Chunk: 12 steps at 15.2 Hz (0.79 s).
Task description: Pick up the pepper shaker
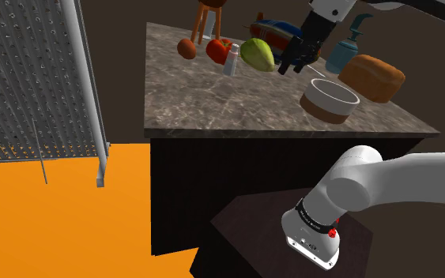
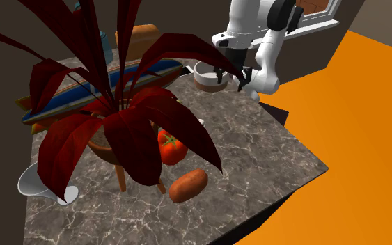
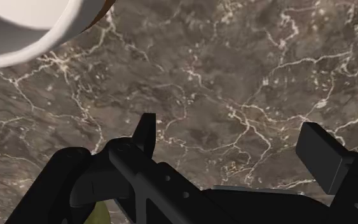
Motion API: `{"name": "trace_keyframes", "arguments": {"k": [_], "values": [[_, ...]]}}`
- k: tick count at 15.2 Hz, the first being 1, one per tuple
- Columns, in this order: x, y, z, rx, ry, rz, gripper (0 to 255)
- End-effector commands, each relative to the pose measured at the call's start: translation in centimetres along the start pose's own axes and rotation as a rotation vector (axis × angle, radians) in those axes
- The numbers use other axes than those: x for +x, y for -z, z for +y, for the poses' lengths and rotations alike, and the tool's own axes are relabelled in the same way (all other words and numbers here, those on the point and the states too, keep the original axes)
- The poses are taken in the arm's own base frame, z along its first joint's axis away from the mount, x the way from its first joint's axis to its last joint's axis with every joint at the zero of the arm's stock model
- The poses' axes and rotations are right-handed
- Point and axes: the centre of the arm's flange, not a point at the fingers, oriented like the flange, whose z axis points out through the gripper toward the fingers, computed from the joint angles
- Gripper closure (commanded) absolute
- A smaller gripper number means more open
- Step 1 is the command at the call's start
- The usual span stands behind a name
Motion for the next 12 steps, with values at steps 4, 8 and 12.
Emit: {"name": "trace_keyframes", "arguments": {"k": [4, 8, 12], "values": [[4.2, -0.2, -0.4, -0.02, 0.031, -0.018, 0], [9.8, -0.6, -1.2, -0.046, 0.073, -0.043, 0], [15.4, -1.2, -2.3, -0.073, 0.115, -0.067, 0]]}}
